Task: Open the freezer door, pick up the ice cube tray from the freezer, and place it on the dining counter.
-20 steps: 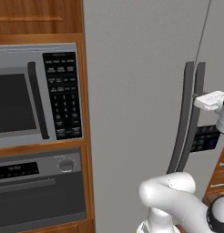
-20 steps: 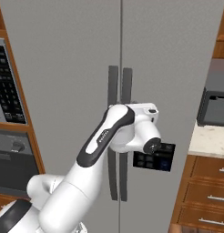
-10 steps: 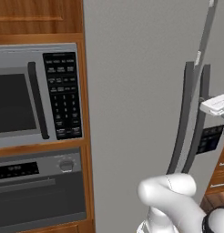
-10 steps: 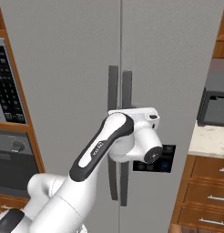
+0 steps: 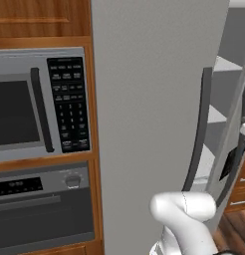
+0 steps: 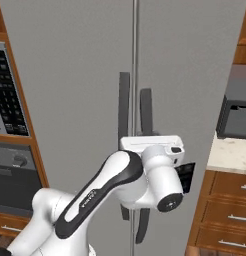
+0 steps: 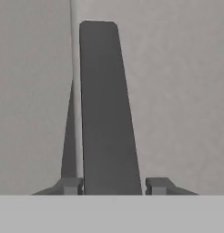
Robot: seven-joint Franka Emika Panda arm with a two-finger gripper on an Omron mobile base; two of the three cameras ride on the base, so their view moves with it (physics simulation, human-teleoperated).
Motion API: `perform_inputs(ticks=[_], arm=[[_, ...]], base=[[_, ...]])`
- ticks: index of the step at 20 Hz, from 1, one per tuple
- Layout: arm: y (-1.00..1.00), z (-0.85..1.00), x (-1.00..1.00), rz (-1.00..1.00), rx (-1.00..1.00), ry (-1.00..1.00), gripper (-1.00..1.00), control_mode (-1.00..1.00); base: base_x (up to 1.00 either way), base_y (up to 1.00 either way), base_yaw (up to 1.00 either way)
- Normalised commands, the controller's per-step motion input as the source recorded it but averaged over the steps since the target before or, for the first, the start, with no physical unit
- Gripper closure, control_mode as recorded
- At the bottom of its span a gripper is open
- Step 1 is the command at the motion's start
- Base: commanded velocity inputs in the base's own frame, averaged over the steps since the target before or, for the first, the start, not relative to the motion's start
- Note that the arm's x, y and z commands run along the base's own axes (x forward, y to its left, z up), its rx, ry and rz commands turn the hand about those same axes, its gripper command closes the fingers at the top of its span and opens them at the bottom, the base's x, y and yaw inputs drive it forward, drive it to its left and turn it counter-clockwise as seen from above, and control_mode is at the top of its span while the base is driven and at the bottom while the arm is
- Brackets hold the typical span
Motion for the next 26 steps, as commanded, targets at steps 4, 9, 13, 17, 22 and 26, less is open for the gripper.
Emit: perform_inputs(ticks=[4,9,13,17,22,26], arm=[[-0.44,0.00,-0.74,-0.07,0.00,0.00,1.00,-1.00],[-0.39,0.00,-0.61,-0.04,0.00,0.00,1.00,-1.00],[-0.33,0.00,-0.49,0.00,0.00,0.00,1.00,-1.00],[-0.20,0.00,-0.35,0.00,0.00,0.00,1.00,-1.00],[-0.24,0.00,-0.30,0.00,0.00,0.00,1.00,-1.00],[-0.09,0.00,-0.19,0.00,0.00,0.00,1.00,-1.00]], base=[[0.00,0.00,0.00],[0.00,0.00,0.00],[0.00,0.00,0.00],[0.00,0.00,0.00],[0.00,0.00,0.00],[0.00,0.00,0.00]])
